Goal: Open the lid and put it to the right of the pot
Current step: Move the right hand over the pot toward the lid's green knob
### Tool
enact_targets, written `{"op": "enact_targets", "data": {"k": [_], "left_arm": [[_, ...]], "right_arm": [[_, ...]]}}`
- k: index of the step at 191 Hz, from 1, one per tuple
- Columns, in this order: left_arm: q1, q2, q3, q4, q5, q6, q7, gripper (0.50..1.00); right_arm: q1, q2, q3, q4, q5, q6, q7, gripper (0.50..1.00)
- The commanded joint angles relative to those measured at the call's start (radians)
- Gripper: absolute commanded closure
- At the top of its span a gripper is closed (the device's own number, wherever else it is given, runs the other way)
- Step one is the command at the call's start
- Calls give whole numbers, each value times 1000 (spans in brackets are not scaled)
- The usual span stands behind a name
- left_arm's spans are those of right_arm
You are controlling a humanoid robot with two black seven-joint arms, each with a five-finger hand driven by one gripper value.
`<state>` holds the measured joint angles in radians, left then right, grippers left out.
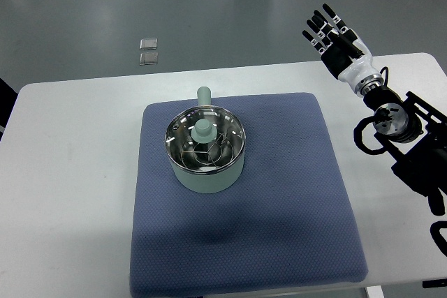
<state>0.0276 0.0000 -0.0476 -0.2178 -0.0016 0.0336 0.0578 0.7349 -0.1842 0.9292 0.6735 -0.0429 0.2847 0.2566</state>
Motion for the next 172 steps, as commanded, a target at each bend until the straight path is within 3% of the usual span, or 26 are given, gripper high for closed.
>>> {"op": "enact_targets", "data": {"k": [1,67,82,91,92,111,130,151,161,162,172], "left_arm": [[0,0,2,3,0,-1,0,500],[0,0,0,5,0,3,-1,500],[0,0,2,-2,0,0,0,500],[0,0,2,-2,0,0,0,500],[0,0,2,-5,0,-3,0,500],[0,0,3,-6,0,-6,0,500],[-2,0,3,-8,0,-8,0,500],[-2,0,3,-8,0,-9,0,500],[-2,0,3,-8,0,-9,0,500],[-2,0,3,-9,0,-9,-1,500],[-2,0,3,-9,0,-9,-1,500]], "right_arm": [[0,0,-1,0,0,1,0,570],[12,-18,-10,14,-86,31,-5,570],[70,-38,-64,51,-291,22,-13,570],[70,-38,-64,51,-292,22,-13,570],[110,-44,-96,55,-395,31,-16,570],[182,-95,-173,103,-604,56,-20,570],[294,-152,-296,189,-821,139,-20,570],[440,-201,-463,271,-979,209,-43,570],[440,-201,-463,271,-979,209,-43,570],[524,-207,-572,294,-1006,221,-53,570],[606,-201,-687,308,-1014,223,-62,570]]}}
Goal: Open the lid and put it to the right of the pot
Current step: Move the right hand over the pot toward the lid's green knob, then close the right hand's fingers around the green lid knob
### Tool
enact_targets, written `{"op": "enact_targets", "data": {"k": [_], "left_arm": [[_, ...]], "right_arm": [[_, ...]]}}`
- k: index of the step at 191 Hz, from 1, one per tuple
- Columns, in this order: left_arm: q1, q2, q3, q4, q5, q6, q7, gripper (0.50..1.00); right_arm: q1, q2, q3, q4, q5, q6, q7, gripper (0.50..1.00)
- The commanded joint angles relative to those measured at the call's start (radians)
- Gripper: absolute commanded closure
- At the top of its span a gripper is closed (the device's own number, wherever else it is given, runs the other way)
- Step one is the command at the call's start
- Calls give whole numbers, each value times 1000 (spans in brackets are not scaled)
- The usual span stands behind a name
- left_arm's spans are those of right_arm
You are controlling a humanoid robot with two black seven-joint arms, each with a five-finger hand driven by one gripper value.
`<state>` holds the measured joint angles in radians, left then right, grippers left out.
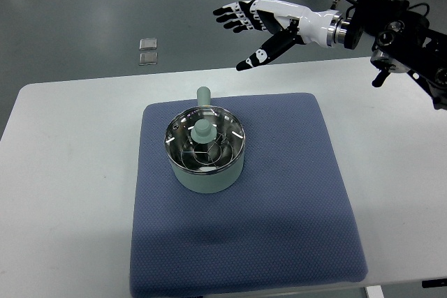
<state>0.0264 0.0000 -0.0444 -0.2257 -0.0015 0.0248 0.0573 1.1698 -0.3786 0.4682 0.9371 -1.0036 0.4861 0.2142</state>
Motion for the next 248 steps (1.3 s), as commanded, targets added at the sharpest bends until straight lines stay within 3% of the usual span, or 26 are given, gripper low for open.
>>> {"op": "enact_targets", "data": {"k": [1,41,102,124,155,179,248], "left_arm": [[0,0,0,-1,0,0,-1,500],[0,0,0,-1,0,0,-1,500],[-2,0,1,-1,0,0,1,500],[-3,0,1,-1,0,-2,1,500],[-3,0,0,0,0,-2,-1,500],[-3,0,0,0,0,-2,-1,500],[-3,0,-2,0,0,-2,-1,500]], "right_arm": [[171,-6,-226,45,-53,22,-19,570],[317,43,-456,132,-95,9,-47,570],[318,113,-531,135,-173,-72,-47,585],[312,142,-534,137,-176,-133,-32,605],[312,165,-540,137,-199,-161,-22,644],[312,170,-563,143,-216,-210,20,673],[306,167,-606,151,-299,-207,24,677]]}}
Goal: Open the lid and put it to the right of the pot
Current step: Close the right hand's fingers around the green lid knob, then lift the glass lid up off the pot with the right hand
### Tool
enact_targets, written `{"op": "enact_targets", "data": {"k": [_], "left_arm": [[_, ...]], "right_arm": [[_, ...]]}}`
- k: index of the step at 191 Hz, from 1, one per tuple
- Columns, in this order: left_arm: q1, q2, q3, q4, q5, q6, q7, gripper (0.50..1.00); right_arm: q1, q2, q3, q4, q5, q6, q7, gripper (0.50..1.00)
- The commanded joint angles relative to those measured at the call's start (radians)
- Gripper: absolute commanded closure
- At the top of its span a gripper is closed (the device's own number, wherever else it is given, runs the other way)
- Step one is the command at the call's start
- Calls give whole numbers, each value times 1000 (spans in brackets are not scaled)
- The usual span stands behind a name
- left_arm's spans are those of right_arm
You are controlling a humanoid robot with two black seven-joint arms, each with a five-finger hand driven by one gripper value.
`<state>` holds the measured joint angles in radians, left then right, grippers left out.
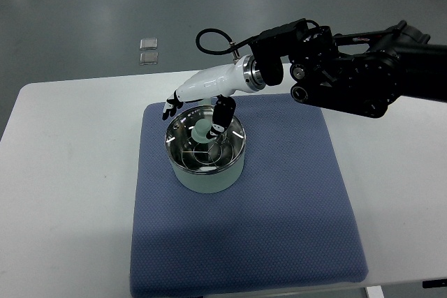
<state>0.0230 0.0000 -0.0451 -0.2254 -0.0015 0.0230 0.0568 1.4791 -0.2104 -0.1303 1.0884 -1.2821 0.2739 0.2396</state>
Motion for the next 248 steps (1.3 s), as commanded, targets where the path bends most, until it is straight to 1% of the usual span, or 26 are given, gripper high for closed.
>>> {"op": "enact_targets", "data": {"k": [1,25,37,54,57,66,96,116,126,135,136,138,146,155,179,198,214,219,228,229,234,237,248], "left_arm": [[0,0,-1,0,0,0,0,500],[0,0,1,0,0,0,0,500],[0,0,1,0,0,2,0,500],[0,0,1,0,0,0,0,500],[0,0,1,0,0,0,0,500],[0,0,1,0,0,0,0,500],[0,0,1,0,0,0,0,500],[0,0,1,0,0,2,0,500],[0,0,1,0,0,0,0,500],[0,0,1,0,0,0,0,500],[0,0,1,1,0,0,0,500],[0,0,1,0,0,0,0,500],[0,0,1,1,0,0,0,500],[0,0,1,1,0,0,0,500],[2,0,-1,1,0,0,0,500],[0,0,1,1,0,0,0,500],[0,0,1,1,0,2,0,500],[1,0,1,1,0,2,0,500],[2,0,1,1,0,2,0,500],[2,0,-1,1,0,2,0,500],[2,0,1,1,0,2,0,500],[0,0,-1,1,0,2,0,500],[1,0,-1,1,0,2,0,500]], "right_arm": [[-3,-1,-8,-1,-20,5,-2,677],[-8,-9,-9,-1,-25,7,-3,681],[-10,-11,-9,-1,-25,5,-3,699],[-10,-11,-9,-1,-29,5,-3,701],[-13,-12,-11,-2,-43,4,-3,717],[-17,-12,-12,-2,-49,2,-3,732],[-19,-12,-12,-4,-51,-1,-5,740],[-19,-11,-12,-7,-51,-2,-6,754],[-20,-9,-12,-9,-52,-2,-6,777],[-20,-9,-12,-9,-52,-2,-6,777],[-23,-9,-12,-10,-58,-4,-6,799],[-25,-9,-12,-10,-62,-4,-6,807],[-26,-9,-12,-10,-65,-4,-6,814],[-26,-7,-11,-12,-65,-4,-6,836],[-28,-7,-11,-12,-66,-9,-6,848],[-28,-7,-11,-12,-66,-22,-6,879],[-28,-6,-11,-12,-68,-22,-6,887],[-28,-6,-11,-12,-68,-22,-6,901],[-28,-6,-11,-12,-68,-22,-6,901],[-28,-6,-11,-12,-68,-24,-6,922],[-28,-6,-11,-12,-68,-24,-6,932],[-28,-6,-11,-12,-68,-24,-5,950],[-28,-6,-11,-12,-68,-24,-5,973]]}}
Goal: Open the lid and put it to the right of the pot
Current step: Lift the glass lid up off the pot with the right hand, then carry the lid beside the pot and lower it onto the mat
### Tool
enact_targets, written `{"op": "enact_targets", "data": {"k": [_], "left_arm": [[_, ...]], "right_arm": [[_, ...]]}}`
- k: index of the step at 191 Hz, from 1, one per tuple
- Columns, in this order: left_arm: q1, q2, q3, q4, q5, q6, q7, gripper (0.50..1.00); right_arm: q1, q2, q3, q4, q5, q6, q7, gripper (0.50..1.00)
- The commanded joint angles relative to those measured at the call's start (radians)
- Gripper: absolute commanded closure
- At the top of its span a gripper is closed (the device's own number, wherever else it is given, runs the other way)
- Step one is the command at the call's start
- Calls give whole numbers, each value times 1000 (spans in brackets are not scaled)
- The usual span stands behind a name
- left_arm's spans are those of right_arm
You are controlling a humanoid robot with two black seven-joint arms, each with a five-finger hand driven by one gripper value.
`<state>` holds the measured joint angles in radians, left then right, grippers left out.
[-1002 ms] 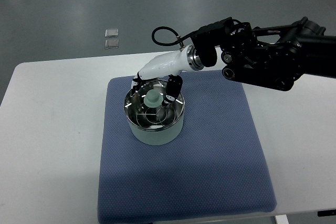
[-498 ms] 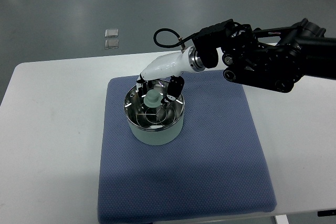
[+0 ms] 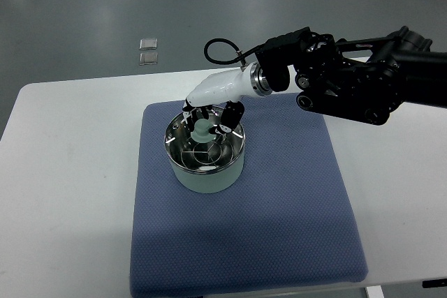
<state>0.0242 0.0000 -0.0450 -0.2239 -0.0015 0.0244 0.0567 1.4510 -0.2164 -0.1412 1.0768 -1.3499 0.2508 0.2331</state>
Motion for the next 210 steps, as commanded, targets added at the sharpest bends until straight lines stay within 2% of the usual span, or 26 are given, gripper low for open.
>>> {"op": "enact_targets", "data": {"k": [1,8,9,33,149,158,168,169,186,195,196,210], "left_arm": [[0,0,-1,0,0,0,0,500],[0,0,-1,0,0,0,0,500],[0,0,1,0,0,0,0,500],[0,0,-1,0,0,0,0,500],[0,0,1,0,0,0,0,500],[0,0,1,0,0,0,0,500],[0,0,1,0,0,0,0,500],[0,0,1,0,0,0,0,500],[-1,0,1,-2,0,0,0,500],[-1,0,1,-2,0,0,0,500],[0,0,1,-2,0,-1,0,500],[0,0,1,-2,0,-1,0,500]], "right_arm": [[0,0,0,0,0,-1,2,973],[0,0,0,0,0,-1,2,973],[0,-1,0,0,0,-1,3,991],[0,-1,2,2,0,-2,6,1000],[58,-55,11,43,23,4,15,1000],[86,-100,12,71,23,8,17,1000],[86,-100,12,71,23,8,17,1000],[100,-132,14,89,24,10,18,1000],[114,-196,14,121,26,11,23,1000],[114,-196,14,121,26,11,23,1000],[114,-239,14,138,25,15,26,1000],[112,-299,14,160,23,15,26,1000]]}}
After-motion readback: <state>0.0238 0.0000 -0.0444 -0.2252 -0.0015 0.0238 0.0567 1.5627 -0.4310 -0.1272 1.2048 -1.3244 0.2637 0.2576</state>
